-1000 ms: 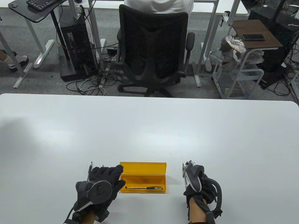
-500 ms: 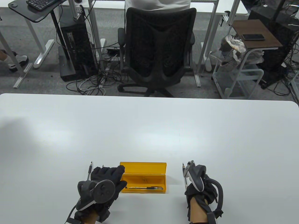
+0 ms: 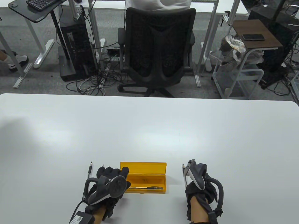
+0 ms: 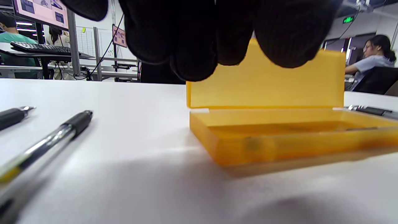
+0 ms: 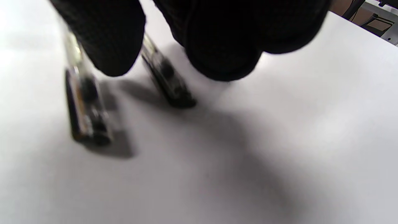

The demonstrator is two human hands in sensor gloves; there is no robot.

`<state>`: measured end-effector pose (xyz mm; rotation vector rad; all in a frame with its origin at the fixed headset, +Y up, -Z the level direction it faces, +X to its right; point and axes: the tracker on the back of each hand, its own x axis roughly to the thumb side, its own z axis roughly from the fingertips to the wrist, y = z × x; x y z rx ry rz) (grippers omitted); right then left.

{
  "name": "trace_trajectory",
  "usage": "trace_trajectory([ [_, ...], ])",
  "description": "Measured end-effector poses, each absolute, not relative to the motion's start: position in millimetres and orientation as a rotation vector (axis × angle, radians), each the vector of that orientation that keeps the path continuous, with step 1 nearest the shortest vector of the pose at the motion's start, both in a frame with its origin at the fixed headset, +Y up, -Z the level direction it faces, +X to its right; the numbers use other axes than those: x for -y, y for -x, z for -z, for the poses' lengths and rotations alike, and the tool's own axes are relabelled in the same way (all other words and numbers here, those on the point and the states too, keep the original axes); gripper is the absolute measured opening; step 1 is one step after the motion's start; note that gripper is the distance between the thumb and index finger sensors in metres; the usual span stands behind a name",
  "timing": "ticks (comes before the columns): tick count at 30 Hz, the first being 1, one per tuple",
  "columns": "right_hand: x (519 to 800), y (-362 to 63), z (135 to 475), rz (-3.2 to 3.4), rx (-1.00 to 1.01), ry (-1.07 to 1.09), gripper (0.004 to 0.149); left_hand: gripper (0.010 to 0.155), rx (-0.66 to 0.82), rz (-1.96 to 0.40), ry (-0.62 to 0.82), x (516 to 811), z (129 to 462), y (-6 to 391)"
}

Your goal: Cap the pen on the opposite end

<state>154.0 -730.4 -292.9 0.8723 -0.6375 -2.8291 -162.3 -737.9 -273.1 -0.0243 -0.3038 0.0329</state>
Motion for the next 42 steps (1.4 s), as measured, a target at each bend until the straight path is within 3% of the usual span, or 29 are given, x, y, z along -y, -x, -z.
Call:
trace_trajectory([
  [1,720,-149,292,2.868,0.492,-0.829,0.070,0.065,0.301,-0.012,0.032,741,274,162],
  [6,690,-118,287,3.098,0.125,-0.614,0.058,0.067,0.284,0.057,0.086,755,277,163],
  [9,685,-94,284,3.195,0.049,-0.339,0.050,0.067,0.278,0.073,0.125,760,278,165],
  [13,697,-63,285,3.230,0.094,0.069,0.045,0.069,0.264,0.051,0.139,762,279,165],
  [18,717,-31,290,3.145,0.151,0.329,0.043,0.070,0.226,-0.003,0.198,763,282,167],
  [31,748,-25,297,2.975,0.247,0.282,0.039,0.069,0.202,-0.045,0.236,764,285,168],
  [42,755,-22,290,2.932,0.082,0.361,0.042,0.069,0.192,-0.056,0.243,765,285,169],
])
